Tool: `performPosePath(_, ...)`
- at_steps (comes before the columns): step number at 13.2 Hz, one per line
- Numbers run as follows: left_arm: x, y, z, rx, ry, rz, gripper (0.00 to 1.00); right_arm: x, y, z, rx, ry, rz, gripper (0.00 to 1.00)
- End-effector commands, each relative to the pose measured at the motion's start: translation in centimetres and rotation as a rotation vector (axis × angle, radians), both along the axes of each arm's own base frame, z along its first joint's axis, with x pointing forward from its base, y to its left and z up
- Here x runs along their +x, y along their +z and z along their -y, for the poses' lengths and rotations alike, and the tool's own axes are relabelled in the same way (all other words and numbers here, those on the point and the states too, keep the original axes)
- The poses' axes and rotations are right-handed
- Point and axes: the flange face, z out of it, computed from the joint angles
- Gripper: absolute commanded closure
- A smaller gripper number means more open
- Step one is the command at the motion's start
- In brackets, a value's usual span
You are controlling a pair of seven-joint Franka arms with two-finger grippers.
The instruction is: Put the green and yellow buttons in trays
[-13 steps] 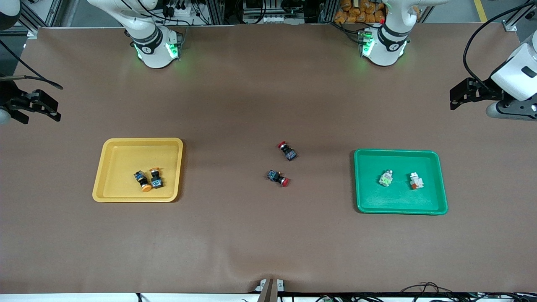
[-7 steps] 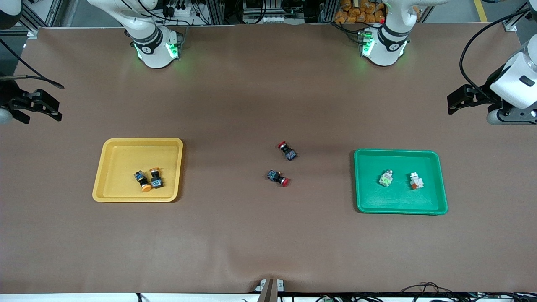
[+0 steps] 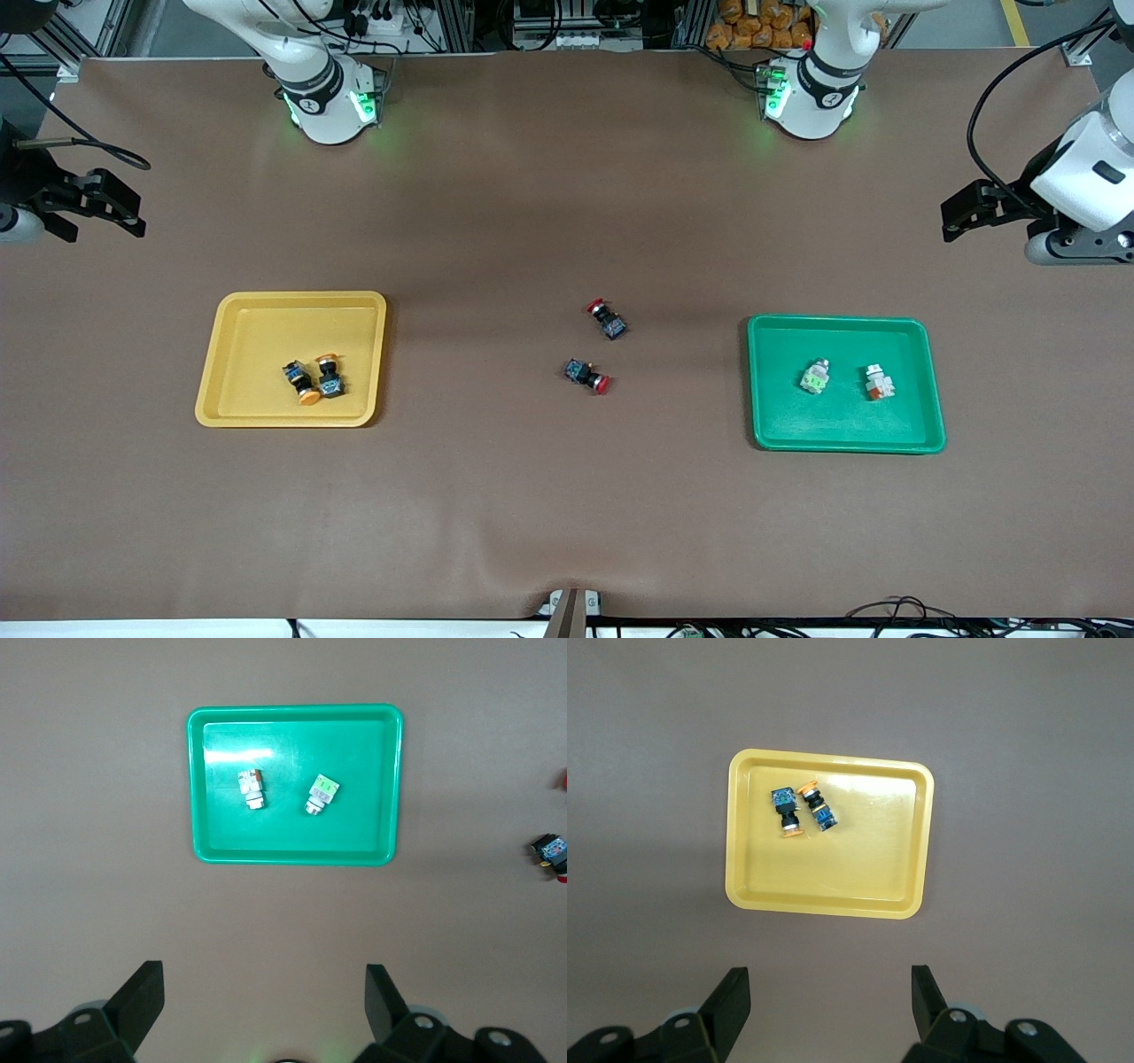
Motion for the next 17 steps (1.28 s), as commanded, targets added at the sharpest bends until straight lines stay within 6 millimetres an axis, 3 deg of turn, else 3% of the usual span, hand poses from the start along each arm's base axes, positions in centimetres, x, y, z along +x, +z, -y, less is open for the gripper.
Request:
performPosePath(1, 0.1, 0.0, 0.7, -0.001, 0.005, -0.008, 0.00, -0.7, 0.5, -0.1, 0.035, -0.043, 0.000, 0.17)
performPosePath(7, 0.0, 0.0, 1.0, -0.001, -0.002, -0.008, 0.00, -0.8, 0.8, 0.6, 0.048, -0.059, 0.008, 0.17)
performPosePath(12, 0.2, -0.1, 1.2, 0.000, -0.005, -0.007, 0.00, -0.5, 4.6, 0.1, 0.026, -0.040, 0.083, 0.17)
performPosePath(17, 0.3, -0.3, 1.2, 0.000, -0.007, -0.011, 0.00, -0.7, 4.7, 0.7, 0.020, -0.028, 0.067, 0.17)
